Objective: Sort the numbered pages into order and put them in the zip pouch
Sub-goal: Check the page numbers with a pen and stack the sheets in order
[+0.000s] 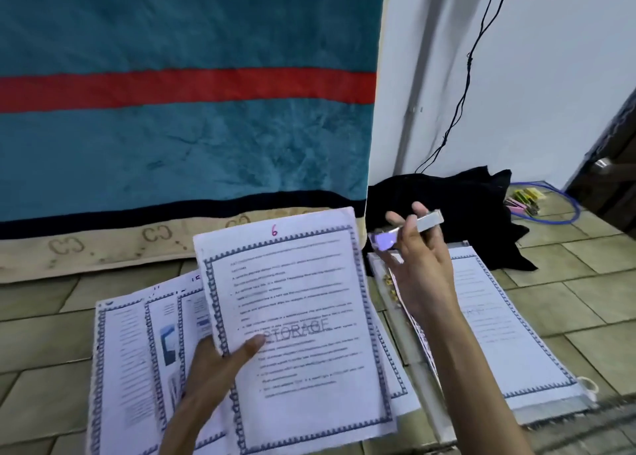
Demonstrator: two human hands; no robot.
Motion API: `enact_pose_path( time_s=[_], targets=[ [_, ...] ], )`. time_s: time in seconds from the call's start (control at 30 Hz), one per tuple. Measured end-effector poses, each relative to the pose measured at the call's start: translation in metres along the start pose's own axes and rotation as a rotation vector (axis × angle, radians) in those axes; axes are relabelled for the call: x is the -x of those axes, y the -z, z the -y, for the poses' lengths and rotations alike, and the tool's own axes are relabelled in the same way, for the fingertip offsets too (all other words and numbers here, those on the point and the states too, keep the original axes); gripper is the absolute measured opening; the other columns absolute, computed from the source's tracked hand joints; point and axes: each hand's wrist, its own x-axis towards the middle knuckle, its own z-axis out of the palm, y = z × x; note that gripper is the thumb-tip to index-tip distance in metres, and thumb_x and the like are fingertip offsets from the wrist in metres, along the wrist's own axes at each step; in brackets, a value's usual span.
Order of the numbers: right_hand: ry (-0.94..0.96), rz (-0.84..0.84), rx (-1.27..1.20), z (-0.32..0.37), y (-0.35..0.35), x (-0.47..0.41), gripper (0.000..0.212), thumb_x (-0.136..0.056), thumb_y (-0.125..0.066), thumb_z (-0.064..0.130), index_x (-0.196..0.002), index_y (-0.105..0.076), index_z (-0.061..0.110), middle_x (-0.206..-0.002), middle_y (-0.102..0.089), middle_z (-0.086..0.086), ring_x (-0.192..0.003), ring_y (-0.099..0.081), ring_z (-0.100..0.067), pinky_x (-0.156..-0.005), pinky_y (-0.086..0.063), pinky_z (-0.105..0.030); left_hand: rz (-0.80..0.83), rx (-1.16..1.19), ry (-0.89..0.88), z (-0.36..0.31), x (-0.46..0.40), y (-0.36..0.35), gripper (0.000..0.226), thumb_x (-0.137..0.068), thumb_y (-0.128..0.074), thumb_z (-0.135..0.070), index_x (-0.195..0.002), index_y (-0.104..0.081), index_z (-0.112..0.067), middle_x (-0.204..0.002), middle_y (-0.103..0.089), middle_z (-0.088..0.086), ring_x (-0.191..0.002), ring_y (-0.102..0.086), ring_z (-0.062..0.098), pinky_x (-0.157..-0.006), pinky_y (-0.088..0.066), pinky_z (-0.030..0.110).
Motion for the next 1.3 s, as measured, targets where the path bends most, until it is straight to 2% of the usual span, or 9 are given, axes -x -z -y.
enact_pose_path(
  time_s=[0.27, 0.37, 0.47, 0.57, 0.7, 0.87, 1.13, 1.23, 1.3],
  targets=[
    [0.163, 0.326, 1.8, -0.121, 0.057, 0.02, 0.042, -0.082, -0.066, 0.031, -0.12, -0.057, 0.018, -0.097, -0.064, -0.007, -0.094, -0.061, -0.028, -0.071, -0.05, -0.037, -0.063, 0.055, 0.037, -0.019, 0.004, 0.05, 0.037, -0.082, -0.064, -0.006, -0.119, -0.057, -0.008, -0.113, -0.061, 0.012, -0.101, -0.055, 0.028, -0.095, -0.04, 0.046],
    [0.223, 0.38, 1.84, -0.145, 0.058, 0.037, 0.051, -0.046, -0.084, 0.04, -0.091, -0.067, 0.025, -0.071, -0.058, 0.004, -0.06, -0.061, -0.015, -0.043, -0.047, -0.025, -0.031, 0.108, 0.012, -0.027, 0.006, 0.045, 0.034, -0.084, -0.059, -0.002, -0.117, -0.054, -0.012, -0.113, -0.058, 0.011, -0.088, -0.057, 0.024, -0.093, -0.039, 0.045],
    [0.152, 0.47, 1.786, -0.138, 0.06, 0.034, 0.05, -0.061, -0.069, 0.046, -0.103, -0.055, 0.021, -0.092, -0.048, 0.0, -0.076, -0.056, -0.021, -0.053, -0.05, -0.033, 0.023, 0.142, 0.012, -0.032, 0.006, 0.028, 0.038, -0.085, -0.058, -0.003, -0.122, -0.054, -0.011, -0.11, -0.06, 0.011, -0.093, -0.056, 0.027, -0.094, -0.039, 0.045],
    [-0.007, 0.406, 1.271, -0.086, 0.057, 0.023, 0.054, -0.091, -0.026, 0.05, -0.113, -0.057, 0.012, -0.118, -0.059, 0.001, -0.106, -0.057, -0.018, -0.09, -0.047, -0.039, 0.063, 0.119, -0.034, -0.038, 0.005, -0.001, 0.037, -0.074, -0.072, -0.018, -0.108, -0.059, -0.016, -0.099, -0.068, 0.004, -0.101, -0.061, 0.03, -0.094, -0.044, 0.045],
    [-0.329, 0.275, 0.518, -0.001, 0.082, 0.003, 0.042, -0.093, -0.026, 0.052, -0.097, -0.064, 0.034, -0.087, -0.075, 0.01, -0.083, -0.07, -0.004, -0.081, -0.053, -0.021, 0.233, 0.113, -0.061, -0.04, -0.007, -0.057, 0.085, -0.019, -0.09, -0.054, -0.095, -0.068, -0.024, -0.087, -0.076, -0.006, -0.084, -0.072, 0.012, -0.066, -0.057, 0.024],
    [0.082, 0.018, 0.948, 0.046, 0.147, -0.023, 0.044, -0.096, -0.047, 0.01, -0.133, -0.04, 0.031, -0.103, -0.065, -0.005, -0.072, -0.061, -0.003, -0.068, -0.047, -0.019, 0.376, 0.122, 0.003, -0.03, -0.019, -0.178, 0.024, -0.082, -0.067, -0.008, -0.103, -0.064, -0.018, -0.097, -0.072, -0.005, -0.087, -0.068, 0.01, -0.074, -0.056, 0.021],
    [0.074, -0.221, 1.647, 0.0, 0.232, -0.067, 0.041, -0.093, -0.044, 0.008, -0.131, -0.05, 0.021, -0.115, -0.053, -0.023, -0.095, -0.056, -0.043, -0.072, -0.045, -0.044, 0.263, -0.384, -0.203, 0.035, -0.036, -0.297, 0.104, -0.076, -0.074, -0.019, -0.149, 0.0, -0.01, -0.156, -0.014, 0.006, -0.144, -0.016, 0.021, -0.117, -0.018, 0.028],
    [0.026, -0.245, 1.792, -0.026, 0.255, -0.063, 0.037, -0.091, -0.049, 0.01, -0.125, -0.058, 0.021, -0.117, -0.052, -0.018, -0.105, -0.049, -0.038, -0.082, -0.045, -0.045, 0.097, -0.893, -0.392, 0.041, -0.034, -0.3, 0.124, -0.044, -0.088, -0.048, -0.146, -0.026, -0.012, -0.148, -0.035, 0.015, -0.139, -0.025, 0.032, -0.107, -0.033, 0.041],
    [-0.043, -0.269, 1.83, -0.034, 0.261, -0.06, 0.03, -0.092, -0.049, 0.023, -0.119, -0.06, 0.029, -0.133, -0.044, -0.012, -0.115, -0.04, -0.035, -0.092, -0.038, -0.048, 0.209, -1.179, -0.44, 0.045, -0.04, -0.301, 0.101, -0.062, -0.075, -0.056, -0.143, -0.032, -0.016, -0.153, -0.027, 0.015, -0.145, 0.004, 0.03, -0.114, -0.011, 0.047]
  ],
)
